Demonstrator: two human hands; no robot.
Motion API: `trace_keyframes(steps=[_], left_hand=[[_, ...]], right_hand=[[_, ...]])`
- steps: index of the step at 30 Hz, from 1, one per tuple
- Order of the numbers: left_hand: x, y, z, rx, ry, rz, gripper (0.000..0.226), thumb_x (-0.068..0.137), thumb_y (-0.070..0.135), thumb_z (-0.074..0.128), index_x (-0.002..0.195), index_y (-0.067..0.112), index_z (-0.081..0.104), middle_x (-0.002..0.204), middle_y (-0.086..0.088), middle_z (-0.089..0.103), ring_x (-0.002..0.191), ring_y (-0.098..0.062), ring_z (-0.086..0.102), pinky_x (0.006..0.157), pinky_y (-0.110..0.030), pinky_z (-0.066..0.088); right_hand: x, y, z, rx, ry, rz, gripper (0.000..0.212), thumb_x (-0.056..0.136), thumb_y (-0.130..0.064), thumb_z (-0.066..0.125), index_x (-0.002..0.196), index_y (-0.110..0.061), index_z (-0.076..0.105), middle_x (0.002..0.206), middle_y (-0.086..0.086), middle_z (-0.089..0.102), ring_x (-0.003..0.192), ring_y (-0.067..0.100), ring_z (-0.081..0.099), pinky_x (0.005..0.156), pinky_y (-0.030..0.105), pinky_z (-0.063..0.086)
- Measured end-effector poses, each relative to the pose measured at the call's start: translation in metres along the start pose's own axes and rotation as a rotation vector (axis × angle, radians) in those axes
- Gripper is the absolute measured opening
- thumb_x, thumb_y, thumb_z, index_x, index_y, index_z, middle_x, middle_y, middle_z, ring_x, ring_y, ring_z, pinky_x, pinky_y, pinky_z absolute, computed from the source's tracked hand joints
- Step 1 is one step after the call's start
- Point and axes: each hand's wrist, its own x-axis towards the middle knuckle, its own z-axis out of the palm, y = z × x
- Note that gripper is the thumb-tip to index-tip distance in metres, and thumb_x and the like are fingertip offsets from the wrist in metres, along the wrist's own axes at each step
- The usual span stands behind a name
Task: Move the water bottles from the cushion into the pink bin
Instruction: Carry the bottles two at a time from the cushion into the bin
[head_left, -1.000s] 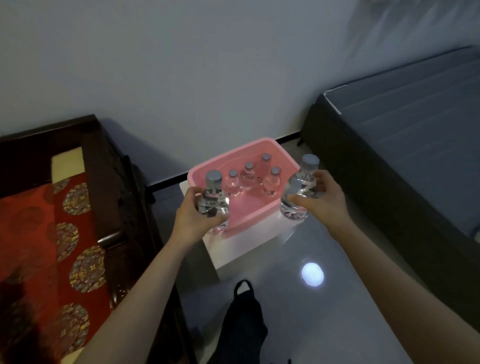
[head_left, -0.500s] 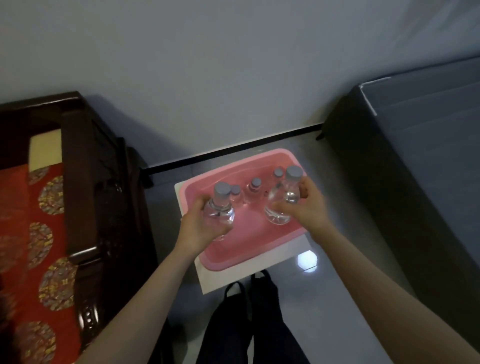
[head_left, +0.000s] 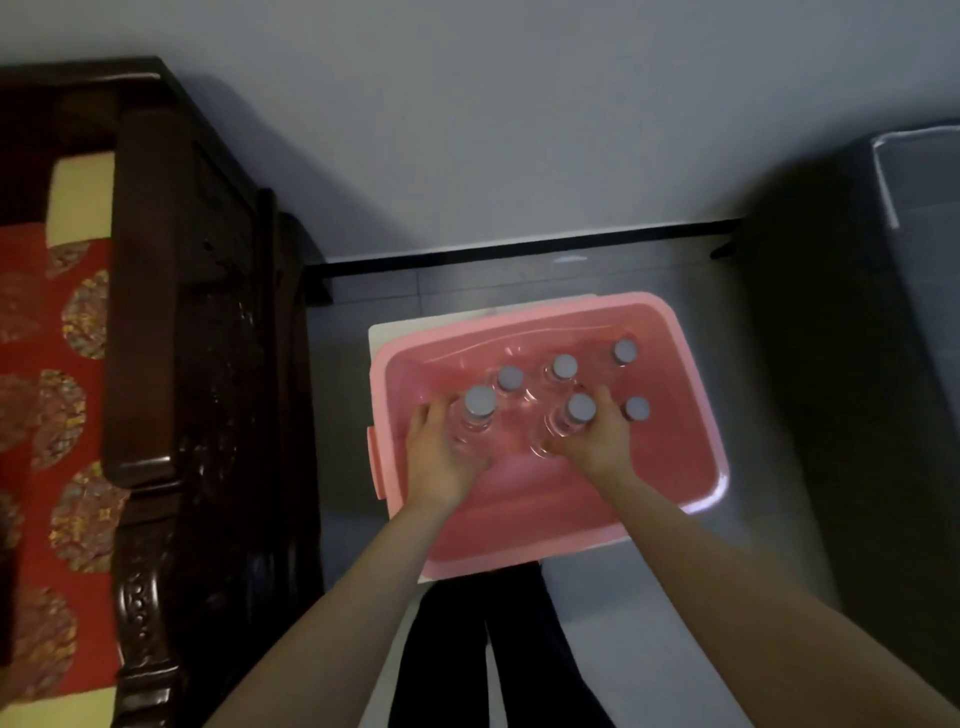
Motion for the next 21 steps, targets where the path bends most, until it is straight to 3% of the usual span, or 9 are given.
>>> trace_keyframes(steps=[3, 8, 12, 14, 18, 21], left_hand=[[0.008, -0.012, 0.020, 0.012, 0.031, -0.073, 0.067, 0.062, 0.019, 0.082, 0.122, 0.020, 0.051, 0.120, -0.007, 0.054, 0.110, -0.027, 0.052, 0.085, -0.018, 0.033], [0.022, -0.025, 0.039, -0.011, 0.094, -0.141, 0.066, 0.066, 0.017, 0.081, 0.124, 0.017, 0.050, 0.121, -0.010, 0.053, 0.109, -0.028, 0.053, 0.081, -0.013, 0.030], [0.034, -0.021, 0.042, -0.005, 0.144, -0.145, 0.051, 0.070, 0.018, 0.078, 0.112, 0.011, 0.052, 0.116, -0.012, 0.055, 0.104, -0.029, 0.055, 0.081, -0.019, 0.036], [0.040, -0.019, 0.041, -0.012, 0.162, -0.143, 0.048, 0.069, 0.014, 0.078, 0.109, 0.009, 0.053, 0.115, -0.013, 0.056, 0.103, -0.030, 0.055, 0.079, -0.017, 0.035], [0.056, -0.020, 0.041, 0.014, 0.163, -0.142, 0.052, 0.068, 0.008, 0.076, 0.115, 0.008, 0.052, 0.120, -0.016, 0.058, 0.108, -0.033, 0.056, 0.091, -0.033, 0.043], [0.065, -0.023, 0.038, -0.003, 0.154, -0.140, 0.051, 0.067, 0.003, 0.071, 0.114, 0.012, 0.052, 0.118, -0.014, 0.061, 0.104, -0.029, 0.060, 0.089, -0.029, 0.046]], right_hand=[[0.006, 0.011, 0.008, -0.032, -0.019, -0.020, 0.070, 0.049, 0.000, 0.085, 0.110, -0.008, 0.050, 0.105, 0.010, 0.062, 0.093, 0.027, 0.058, 0.070, 0.026, 0.041], [0.013, 0.026, 0.014, -0.086, -0.055, -0.074, 0.061, 0.053, 0.004, 0.082, 0.098, -0.013, 0.045, 0.101, 0.011, 0.059, 0.087, 0.023, 0.052, 0.060, 0.007, 0.034], [0.014, 0.030, 0.018, -0.106, -0.079, -0.056, 0.064, 0.053, 0.003, 0.083, 0.106, -0.007, 0.049, 0.104, 0.013, 0.059, 0.092, 0.025, 0.054, 0.071, 0.023, 0.037], [0.015, 0.029, 0.020, -0.093, -0.081, -0.048, 0.068, 0.053, 0.002, 0.083, 0.112, -0.008, 0.050, 0.104, 0.011, 0.059, 0.094, 0.024, 0.054, 0.075, 0.023, 0.037], [0.017, 0.033, 0.023, -0.109, -0.080, -0.039, 0.059, 0.055, -0.002, 0.082, 0.101, -0.016, 0.050, 0.104, 0.009, 0.061, 0.093, 0.025, 0.057, 0.073, 0.024, 0.038], [0.018, 0.034, 0.024, -0.116, -0.085, -0.040, 0.056, 0.058, -0.007, 0.083, 0.101, -0.018, 0.050, 0.106, 0.010, 0.061, 0.094, 0.026, 0.059, 0.076, 0.027, 0.043]])
